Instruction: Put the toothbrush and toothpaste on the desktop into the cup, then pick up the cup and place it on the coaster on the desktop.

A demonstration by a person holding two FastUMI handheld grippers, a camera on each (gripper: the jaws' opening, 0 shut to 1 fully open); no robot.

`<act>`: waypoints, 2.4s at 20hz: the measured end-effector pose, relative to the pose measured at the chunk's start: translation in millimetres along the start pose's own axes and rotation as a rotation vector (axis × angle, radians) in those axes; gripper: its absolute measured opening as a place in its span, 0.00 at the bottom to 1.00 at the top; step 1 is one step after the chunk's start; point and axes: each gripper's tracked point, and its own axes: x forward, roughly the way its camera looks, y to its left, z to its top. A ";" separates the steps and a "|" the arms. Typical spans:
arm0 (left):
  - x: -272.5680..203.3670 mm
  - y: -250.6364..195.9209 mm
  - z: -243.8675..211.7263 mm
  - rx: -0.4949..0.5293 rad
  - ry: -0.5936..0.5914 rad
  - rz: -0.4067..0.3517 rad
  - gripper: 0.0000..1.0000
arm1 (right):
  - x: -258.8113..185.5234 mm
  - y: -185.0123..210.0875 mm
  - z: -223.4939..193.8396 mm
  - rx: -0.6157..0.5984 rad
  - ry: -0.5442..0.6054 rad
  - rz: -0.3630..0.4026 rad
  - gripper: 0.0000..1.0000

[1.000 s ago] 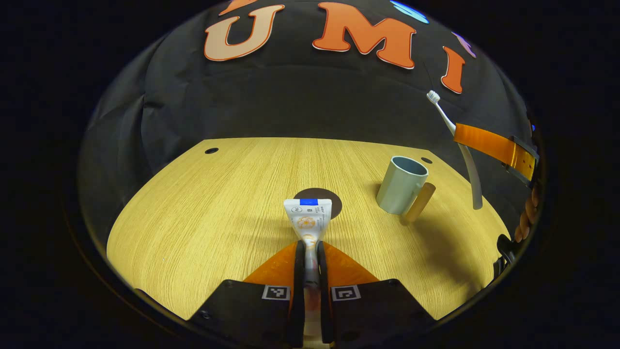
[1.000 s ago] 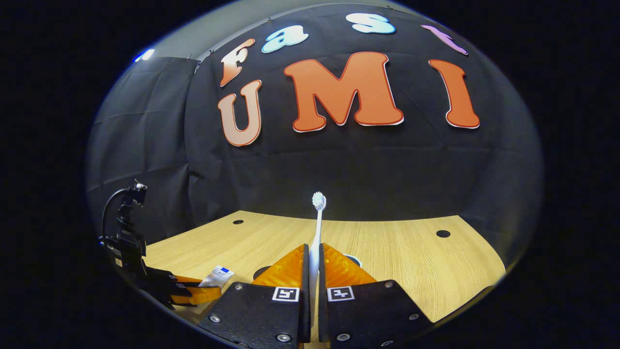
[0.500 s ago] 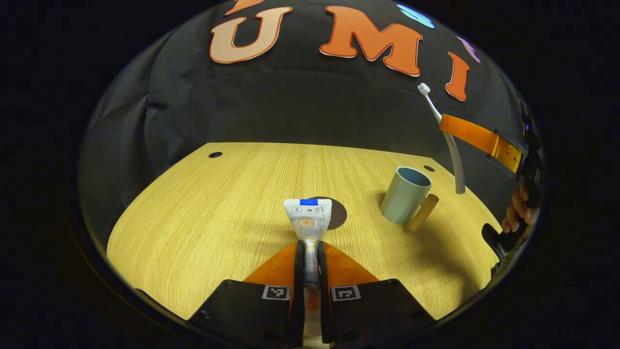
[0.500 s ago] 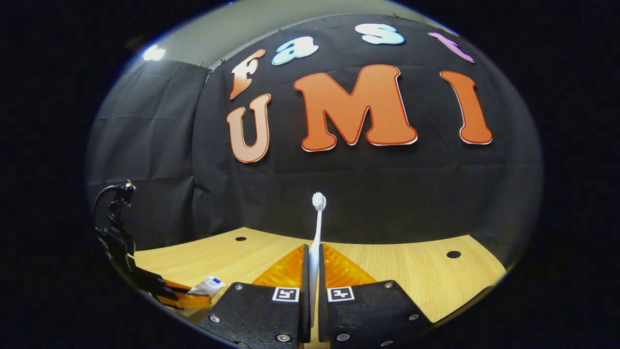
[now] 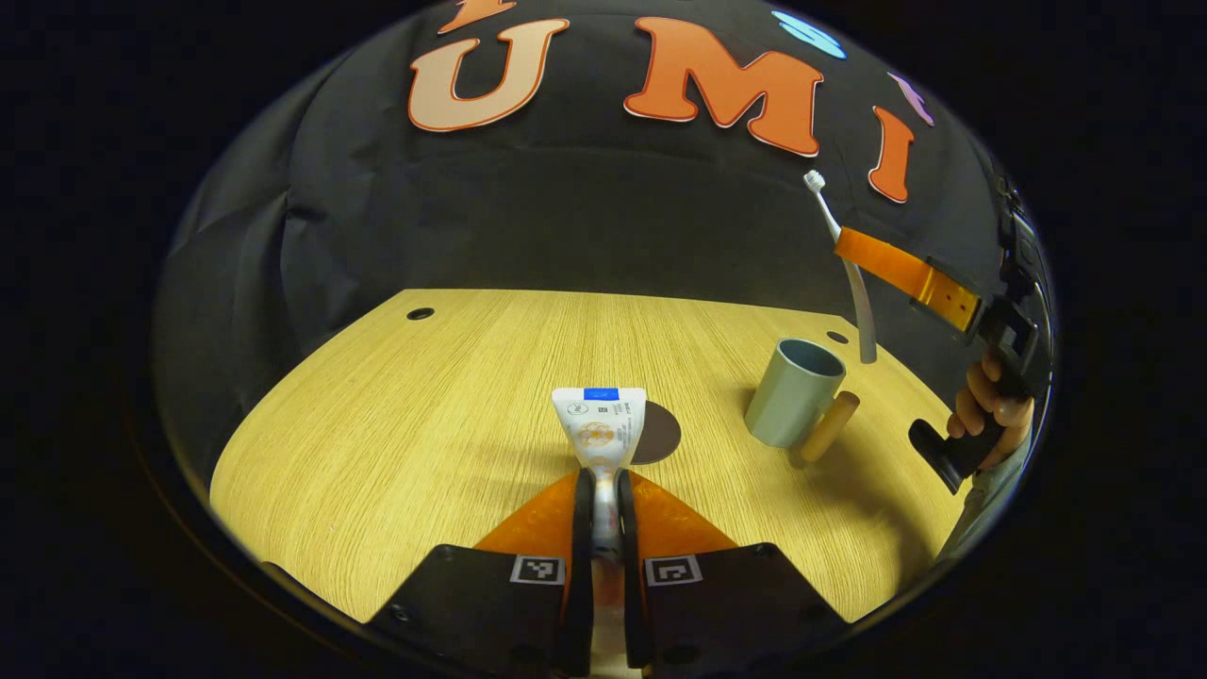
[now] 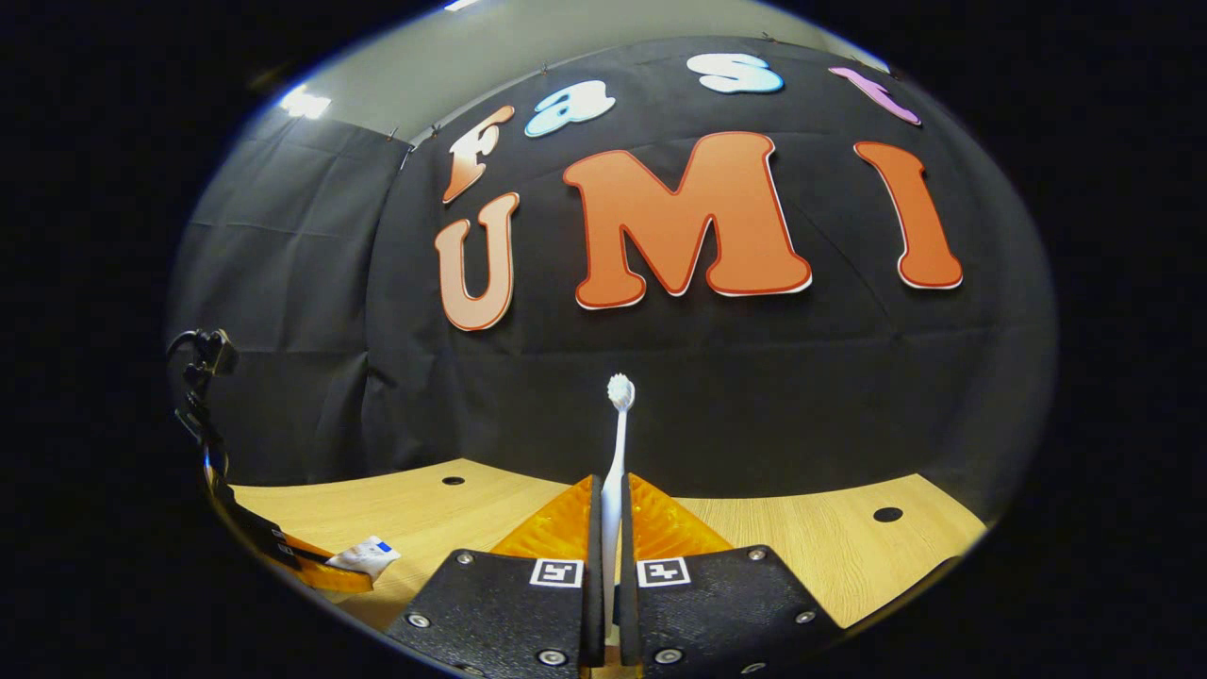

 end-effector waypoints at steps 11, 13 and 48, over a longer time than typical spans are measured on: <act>-7.1 0.3 9.4 0.008 -0.045 -0.037 0.17 | 24.3 -17.1 -33.0 -0.019 0.002 -0.044 0.07; -7.1 0.3 9.5 0.009 -0.045 -0.032 0.17 | 26.4 -21.4 -38.4 -0.005 0.001 -0.051 0.07; 38.6 -64.2 111.5 0.156 -0.290 -0.128 0.17 | -14.7 -62.3 -57.9 -0.166 0.093 -0.073 0.45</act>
